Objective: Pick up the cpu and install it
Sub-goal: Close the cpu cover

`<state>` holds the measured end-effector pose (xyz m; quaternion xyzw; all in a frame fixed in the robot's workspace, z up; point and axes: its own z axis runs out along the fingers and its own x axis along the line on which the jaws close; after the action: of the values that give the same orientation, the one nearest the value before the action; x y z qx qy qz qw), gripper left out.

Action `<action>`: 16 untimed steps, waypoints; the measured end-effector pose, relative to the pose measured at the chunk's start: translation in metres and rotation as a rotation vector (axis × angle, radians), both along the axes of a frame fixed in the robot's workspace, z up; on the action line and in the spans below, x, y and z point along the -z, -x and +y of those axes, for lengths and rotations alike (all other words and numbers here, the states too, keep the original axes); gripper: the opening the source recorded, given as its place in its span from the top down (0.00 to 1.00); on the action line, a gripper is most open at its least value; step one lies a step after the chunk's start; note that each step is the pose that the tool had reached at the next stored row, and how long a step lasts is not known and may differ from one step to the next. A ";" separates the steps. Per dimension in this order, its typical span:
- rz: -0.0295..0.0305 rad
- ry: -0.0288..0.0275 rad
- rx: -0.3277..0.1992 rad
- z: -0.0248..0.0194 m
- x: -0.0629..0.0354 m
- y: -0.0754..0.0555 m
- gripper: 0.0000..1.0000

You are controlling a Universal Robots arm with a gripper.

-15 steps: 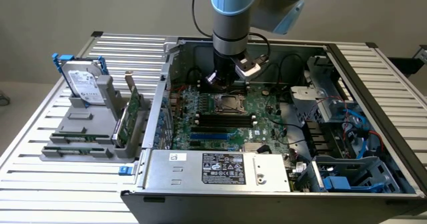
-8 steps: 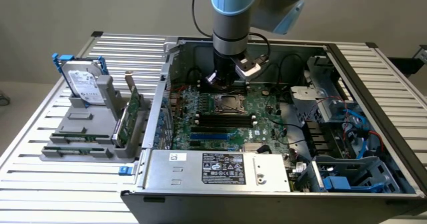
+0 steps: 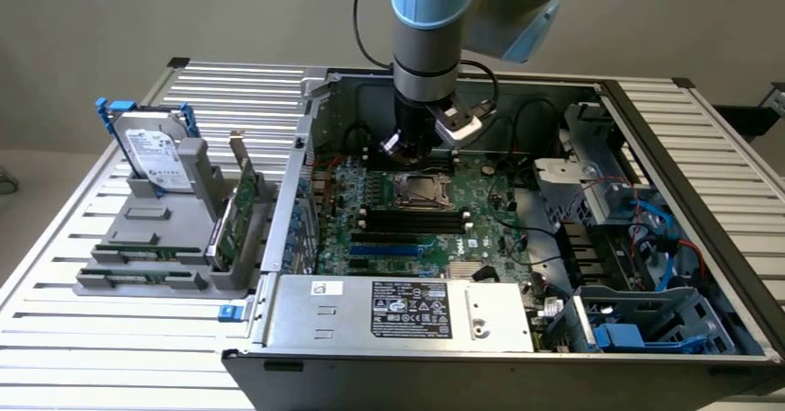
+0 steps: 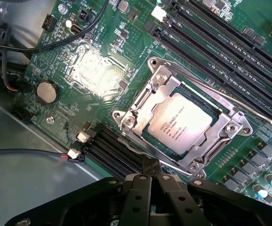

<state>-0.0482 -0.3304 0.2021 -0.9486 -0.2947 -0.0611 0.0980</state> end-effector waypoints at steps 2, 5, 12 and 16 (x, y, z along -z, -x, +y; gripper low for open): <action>0.0000 0.0001 -0.003 0.0000 0.0002 -0.001 0.89; 0.0000 0.0000 -0.007 0.0000 0.0004 -0.002 0.89; 0.0000 0.0008 -0.017 0.0000 0.0011 -0.003 0.89; 0.0001 0.0018 -0.022 0.0000 0.0017 -0.003 0.89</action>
<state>-0.0449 -0.3304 0.2005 -0.9454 -0.3052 -0.0598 0.0978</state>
